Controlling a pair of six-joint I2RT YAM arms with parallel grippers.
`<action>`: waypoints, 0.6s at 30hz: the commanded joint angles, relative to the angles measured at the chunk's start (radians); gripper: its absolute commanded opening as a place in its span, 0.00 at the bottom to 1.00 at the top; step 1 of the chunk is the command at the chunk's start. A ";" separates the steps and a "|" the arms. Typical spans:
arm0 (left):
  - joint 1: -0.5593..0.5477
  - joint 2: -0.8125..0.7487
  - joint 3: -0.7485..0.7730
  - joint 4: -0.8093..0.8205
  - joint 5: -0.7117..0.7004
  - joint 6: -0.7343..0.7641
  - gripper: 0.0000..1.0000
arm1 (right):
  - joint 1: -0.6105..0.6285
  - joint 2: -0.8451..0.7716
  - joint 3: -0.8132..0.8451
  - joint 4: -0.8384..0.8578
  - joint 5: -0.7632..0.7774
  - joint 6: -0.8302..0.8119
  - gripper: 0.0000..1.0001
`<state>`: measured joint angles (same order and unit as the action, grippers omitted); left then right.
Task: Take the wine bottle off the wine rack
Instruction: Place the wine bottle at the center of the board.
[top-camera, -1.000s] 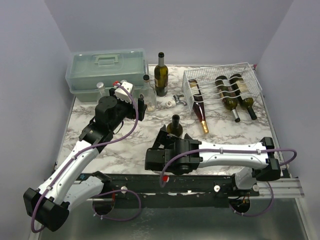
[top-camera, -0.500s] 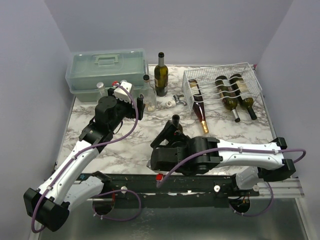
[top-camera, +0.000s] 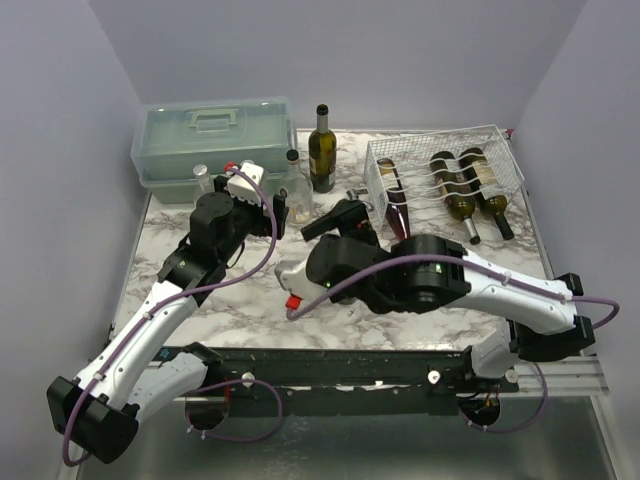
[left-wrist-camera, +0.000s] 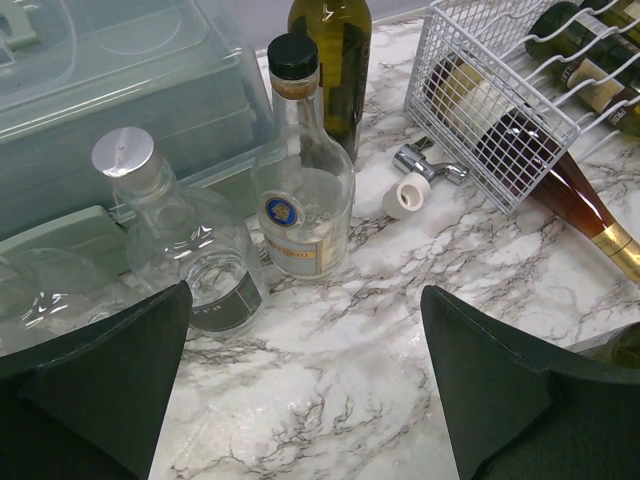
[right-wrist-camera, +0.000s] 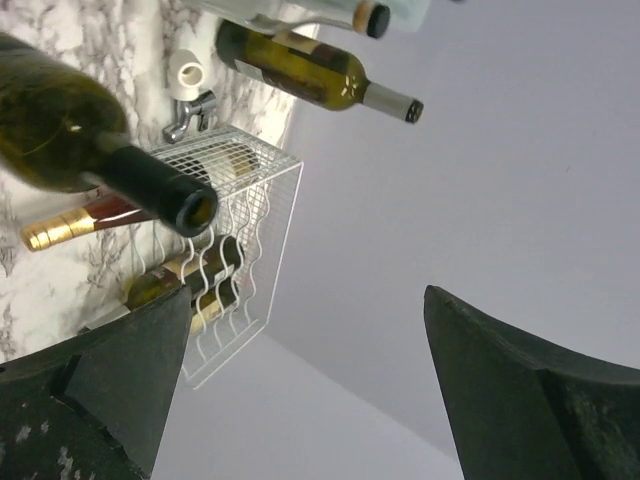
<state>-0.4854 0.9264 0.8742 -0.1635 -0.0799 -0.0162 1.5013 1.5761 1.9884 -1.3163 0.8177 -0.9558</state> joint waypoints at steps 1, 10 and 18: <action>0.005 -0.023 -0.015 0.013 -0.026 0.012 0.99 | -0.108 0.034 0.070 0.133 -0.026 0.056 0.98; 0.006 -0.024 -0.015 0.015 -0.017 0.012 0.99 | -0.362 0.032 0.094 0.332 -0.079 0.180 0.93; 0.006 -0.020 -0.020 0.018 0.017 0.012 0.99 | -0.726 0.017 0.003 0.350 -0.360 0.354 0.88</action>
<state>-0.4850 0.9188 0.8703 -0.1600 -0.0795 -0.0135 0.9100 1.6154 2.0491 -0.9897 0.6338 -0.7216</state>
